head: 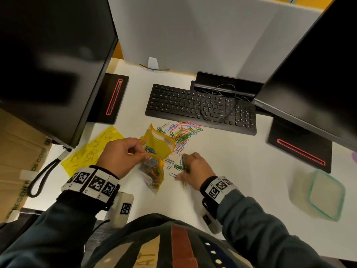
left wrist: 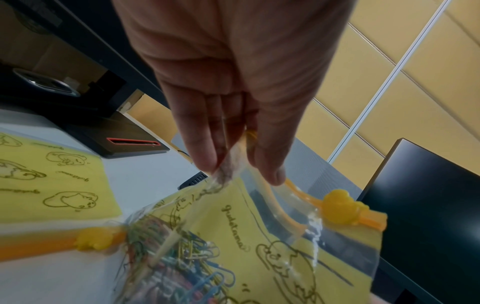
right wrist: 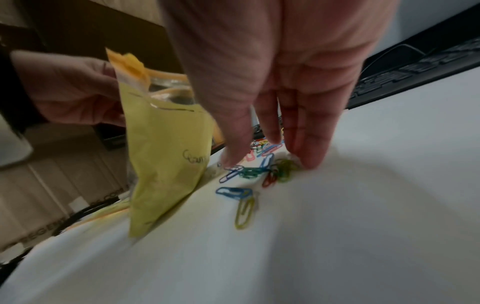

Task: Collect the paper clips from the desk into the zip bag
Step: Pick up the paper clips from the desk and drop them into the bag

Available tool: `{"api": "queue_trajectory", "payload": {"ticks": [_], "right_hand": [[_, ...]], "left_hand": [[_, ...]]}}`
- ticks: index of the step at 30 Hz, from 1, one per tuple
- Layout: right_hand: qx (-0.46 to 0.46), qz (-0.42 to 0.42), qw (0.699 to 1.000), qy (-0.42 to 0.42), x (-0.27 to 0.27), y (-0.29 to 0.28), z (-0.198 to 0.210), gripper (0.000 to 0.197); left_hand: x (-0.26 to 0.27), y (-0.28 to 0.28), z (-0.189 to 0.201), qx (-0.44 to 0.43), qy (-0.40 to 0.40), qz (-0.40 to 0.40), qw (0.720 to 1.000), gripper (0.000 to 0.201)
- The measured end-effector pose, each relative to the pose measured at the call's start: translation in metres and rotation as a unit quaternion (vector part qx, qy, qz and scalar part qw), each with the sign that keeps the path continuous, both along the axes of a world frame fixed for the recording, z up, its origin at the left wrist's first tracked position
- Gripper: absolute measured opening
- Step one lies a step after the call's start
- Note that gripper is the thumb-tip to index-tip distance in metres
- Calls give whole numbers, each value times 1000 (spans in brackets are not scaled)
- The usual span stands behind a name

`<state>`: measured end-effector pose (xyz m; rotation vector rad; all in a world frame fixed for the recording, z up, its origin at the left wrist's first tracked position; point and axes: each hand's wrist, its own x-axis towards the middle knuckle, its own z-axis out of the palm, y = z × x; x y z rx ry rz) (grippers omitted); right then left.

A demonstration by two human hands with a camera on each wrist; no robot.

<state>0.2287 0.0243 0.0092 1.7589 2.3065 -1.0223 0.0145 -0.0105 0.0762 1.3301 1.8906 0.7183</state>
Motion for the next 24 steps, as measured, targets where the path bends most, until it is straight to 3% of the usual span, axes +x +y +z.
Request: {"api": "queue_trajectory", "payload": {"ticks": [2, 3, 5, 11, 19, 24], "right_hand": [[-15, 46, 997, -54, -1, -2, -1, 85], [-9, 55, 996, -72, -3, -2, -2, 90], [8, 33, 997, -71, -11, 2, -4, 81], [52, -18, 998, -43, -26, 14, -2, 28], [58, 32, 992, -106, -36, 20, 0, 27], [39, 24, 995, -89, -28, 19, 6, 24]], "left_hand": [[-1, -1, 0, -1, -2, 3, 1000, 15], [-2, -1, 0, -1, -2, 4, 1000, 15], [-2, -1, -2, 0, 3, 5, 1000, 15], [-3, -1, -4, 3, 13, 0, 1000, 15], [-2, 1, -4, -2, 5, -8, 1000, 16], [-2, 1, -3, -6, 6, -8, 1000, 16]]}}
